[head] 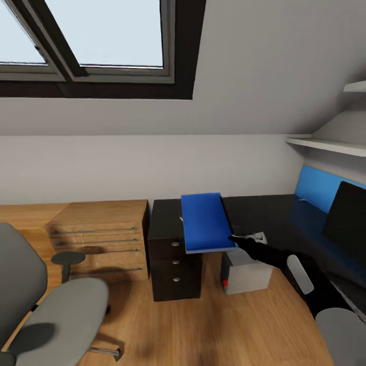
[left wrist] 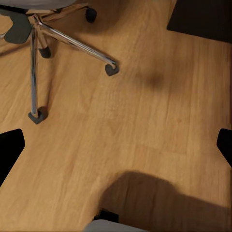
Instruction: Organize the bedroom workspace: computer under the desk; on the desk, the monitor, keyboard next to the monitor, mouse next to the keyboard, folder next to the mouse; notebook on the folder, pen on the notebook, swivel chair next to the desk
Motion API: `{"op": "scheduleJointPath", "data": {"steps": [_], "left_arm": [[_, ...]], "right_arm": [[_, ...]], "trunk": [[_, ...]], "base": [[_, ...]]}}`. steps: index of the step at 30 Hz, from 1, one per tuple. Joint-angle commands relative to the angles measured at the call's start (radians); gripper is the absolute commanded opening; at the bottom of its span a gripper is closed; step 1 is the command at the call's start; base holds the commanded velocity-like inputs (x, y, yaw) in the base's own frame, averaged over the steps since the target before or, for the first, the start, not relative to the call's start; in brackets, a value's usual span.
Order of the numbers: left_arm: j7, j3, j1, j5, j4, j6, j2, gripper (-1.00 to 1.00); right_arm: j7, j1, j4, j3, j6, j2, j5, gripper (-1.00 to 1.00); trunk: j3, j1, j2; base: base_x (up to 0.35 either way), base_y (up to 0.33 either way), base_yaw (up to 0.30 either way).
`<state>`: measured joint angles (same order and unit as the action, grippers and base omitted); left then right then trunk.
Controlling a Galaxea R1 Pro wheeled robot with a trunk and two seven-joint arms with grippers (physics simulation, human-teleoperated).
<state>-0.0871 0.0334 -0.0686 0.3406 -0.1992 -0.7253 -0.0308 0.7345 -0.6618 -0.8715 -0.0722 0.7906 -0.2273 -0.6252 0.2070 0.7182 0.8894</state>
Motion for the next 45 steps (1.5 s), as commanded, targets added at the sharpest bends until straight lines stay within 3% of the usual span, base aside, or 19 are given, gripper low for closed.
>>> {"op": "scheduleJointPath", "data": {"steps": [1, 11, 32, 41, 45], "left_arm": [[-0.009, 0.003, 0.000, 0.007, -0.002, 0.000, 0.000, 1.00], [-0.009, 0.003, 0.000, 0.008, -0.002, 0.002, 0.001, 1.00], [-0.008, 0.003, 0.000, 0.008, -0.002, 0.001, 0.002, 1.00], [-0.009, 0.002, 0.000, 0.008, -0.001, 0.000, 0.003, 1.00], [-0.010, 0.002, 0.000, 0.008, -0.002, 0.000, 0.003, 1.00]], "right_arm": [[0.002, -0.001, 0.000, -0.001, 0.006, 0.000, -0.002, -1.00], [0.002, -0.001, 0.000, -0.002, 0.004, 0.000, 0.000, -1.00], [0.000, -0.001, 0.023, -0.004, 0.002, -0.004, -0.001, -1.00], [0.002, -0.001, 0.051, -0.005, 0.001, -0.005, 0.000, -1.00], [0.003, -0.001, 0.111, -0.013, -0.016, -0.007, -0.001, -1.00]], "trunk": [[0.001, 0.000, 0.001], [0.001, 0.000, 0.001], [-0.006, 0.000, 0.001], [-0.006, 0.000, 0.001], [-0.006, 0.000, 0.001]], "base": [[0.132, -0.082, -0.133], [0.202, -0.139, -0.047], [0.016, -0.079, -0.242], [0.024, -0.065, -0.059], [0.142, -0.078, -0.005]]}}
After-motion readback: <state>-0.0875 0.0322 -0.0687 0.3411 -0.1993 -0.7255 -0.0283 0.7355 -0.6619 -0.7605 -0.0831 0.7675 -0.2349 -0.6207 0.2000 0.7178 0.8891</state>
